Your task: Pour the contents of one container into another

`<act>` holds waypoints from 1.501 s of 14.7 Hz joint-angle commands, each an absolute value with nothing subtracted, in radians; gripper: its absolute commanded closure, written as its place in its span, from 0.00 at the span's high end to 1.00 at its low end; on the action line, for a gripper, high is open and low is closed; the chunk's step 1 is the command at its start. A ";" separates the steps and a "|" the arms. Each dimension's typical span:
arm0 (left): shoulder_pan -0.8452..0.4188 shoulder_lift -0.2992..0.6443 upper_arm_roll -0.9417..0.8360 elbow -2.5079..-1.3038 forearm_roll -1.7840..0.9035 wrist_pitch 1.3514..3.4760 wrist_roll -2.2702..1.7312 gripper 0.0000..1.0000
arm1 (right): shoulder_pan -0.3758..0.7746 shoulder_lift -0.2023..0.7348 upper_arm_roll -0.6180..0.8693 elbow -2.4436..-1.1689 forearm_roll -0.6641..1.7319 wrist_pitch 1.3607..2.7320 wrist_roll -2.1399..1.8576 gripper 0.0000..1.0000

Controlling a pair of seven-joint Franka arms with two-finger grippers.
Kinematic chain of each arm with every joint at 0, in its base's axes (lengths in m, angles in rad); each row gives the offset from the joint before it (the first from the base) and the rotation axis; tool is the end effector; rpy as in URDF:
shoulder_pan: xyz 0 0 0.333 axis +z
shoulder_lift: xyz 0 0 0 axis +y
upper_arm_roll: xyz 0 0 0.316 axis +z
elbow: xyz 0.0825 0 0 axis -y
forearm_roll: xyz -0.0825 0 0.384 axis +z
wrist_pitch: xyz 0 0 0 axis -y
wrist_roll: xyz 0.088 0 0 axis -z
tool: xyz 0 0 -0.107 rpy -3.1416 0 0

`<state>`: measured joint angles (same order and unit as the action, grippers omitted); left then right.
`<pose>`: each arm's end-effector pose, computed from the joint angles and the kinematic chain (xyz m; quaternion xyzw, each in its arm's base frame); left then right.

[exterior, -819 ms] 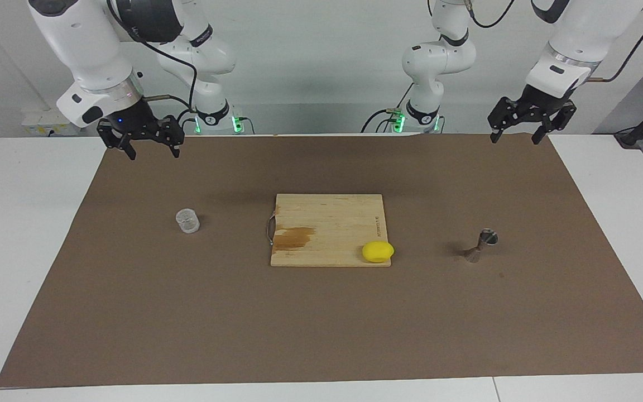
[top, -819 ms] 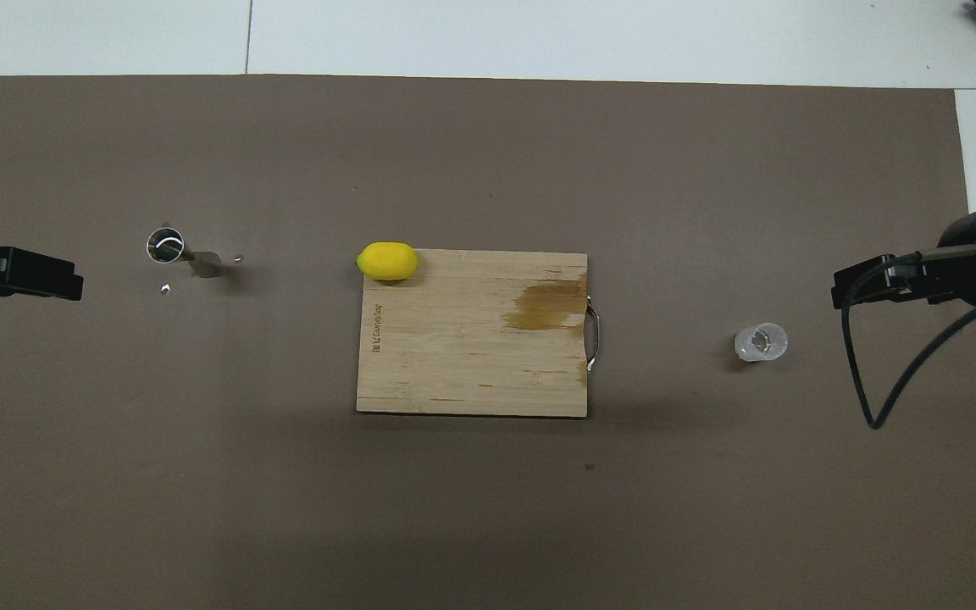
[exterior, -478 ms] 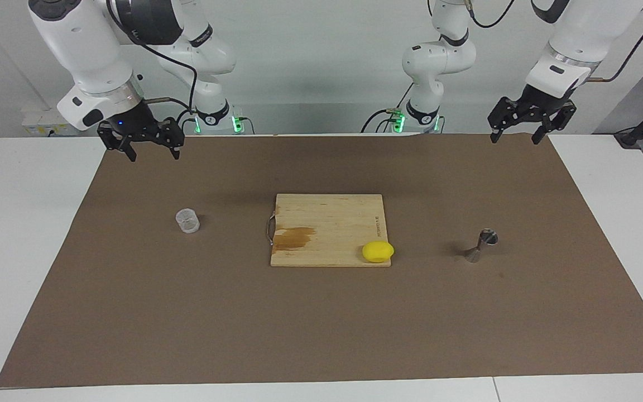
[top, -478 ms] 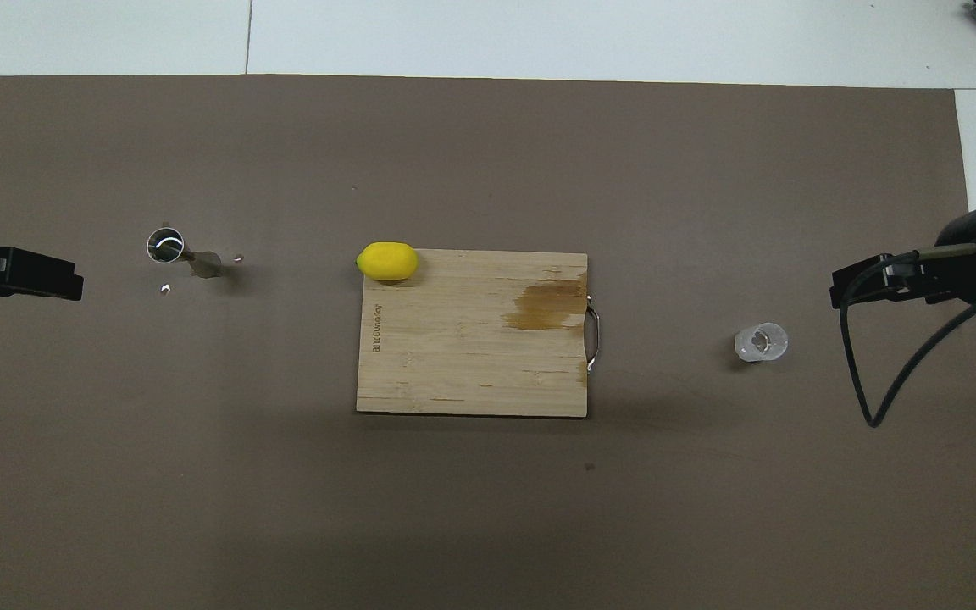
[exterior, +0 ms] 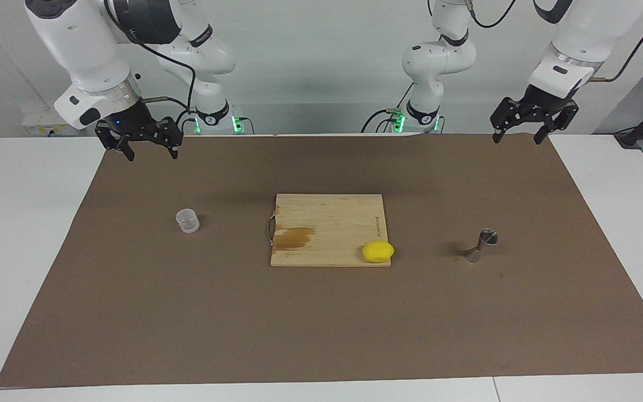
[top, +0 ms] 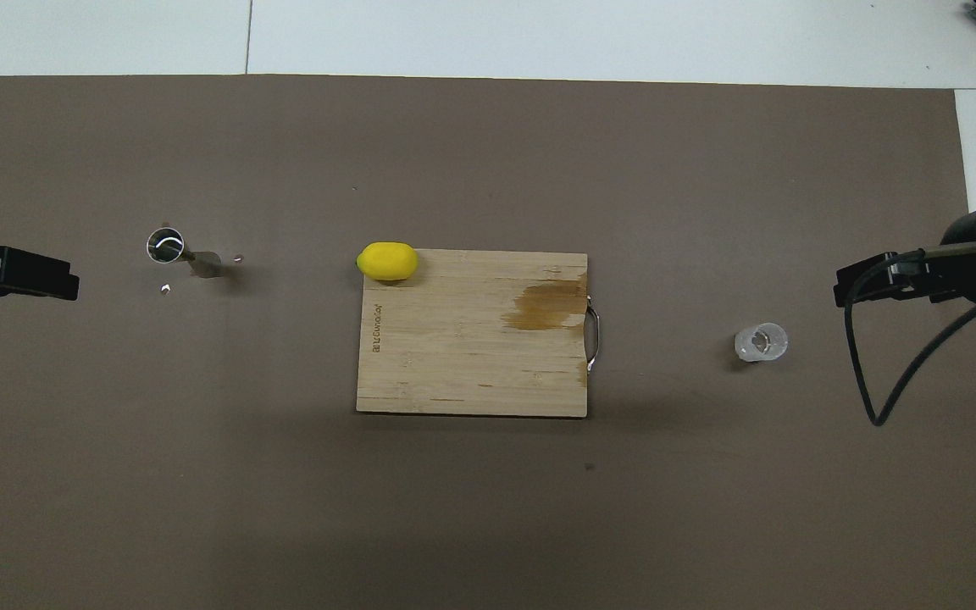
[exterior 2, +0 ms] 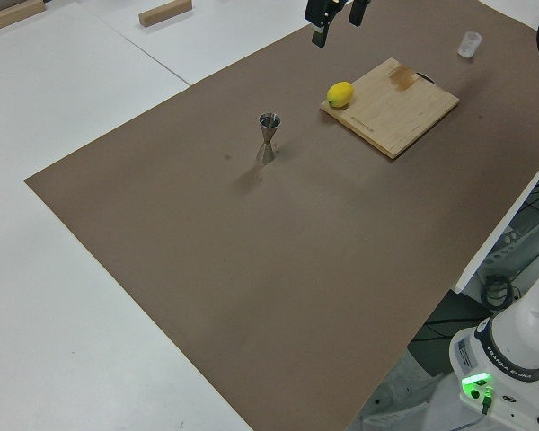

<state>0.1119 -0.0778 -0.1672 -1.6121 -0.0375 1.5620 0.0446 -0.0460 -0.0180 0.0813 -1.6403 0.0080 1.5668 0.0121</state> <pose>0.5285 -0.0371 0.6458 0.9986 -0.0502 0.0132 0.0123 0.5461 0.0205 0.6013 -0.9995 -0.0115 0.0278 0.0026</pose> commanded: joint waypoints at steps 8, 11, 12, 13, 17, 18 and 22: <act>0.100 -0.118 -0.178 -1.713 -0.026 1.646 0.012 1.00 | -0.058 -0.018 0.084 -1.629 0.029 1.549 0.014 1.00; 0.103 -0.109 -0.181 -1.739 -0.034 1.690 -0.031 1.00 | -0.057 -0.018 0.084 -1.629 0.029 1.549 0.014 1.00; 0.107 -0.100 -0.181 -1.740 -0.040 1.693 -0.034 1.00 | -0.058 -0.018 0.084 -1.629 0.029 1.549 0.014 1.00; 0.115 -0.081 -0.181 -1.740 -0.066 1.695 -0.055 1.00 | -0.058 -0.018 0.084 -1.628 0.029 1.549 0.015 1.00; 0.224 -0.035 -0.172 -1.793 -0.243 1.704 -0.174 1.00 | -0.058 -0.018 0.084 -1.629 0.029 1.549 0.014 1.00; 0.242 -0.019 -0.172 -1.816 -0.289 1.718 -0.231 1.00 | -0.058 -0.018 0.084 -1.629 0.029 1.549 0.014 1.00; 0.314 0.037 -0.172 -1.876 -0.466 1.836 -0.555 1.00 | -0.058 -0.018 0.084 -1.629 0.029 1.549 0.014 1.00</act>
<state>0.2902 0.0336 -0.1613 -1.8374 -0.3998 1.7767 -0.4137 -0.0463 -0.0180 0.0804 -1.6398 0.0080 1.5668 0.0123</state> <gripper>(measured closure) 0.000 0.000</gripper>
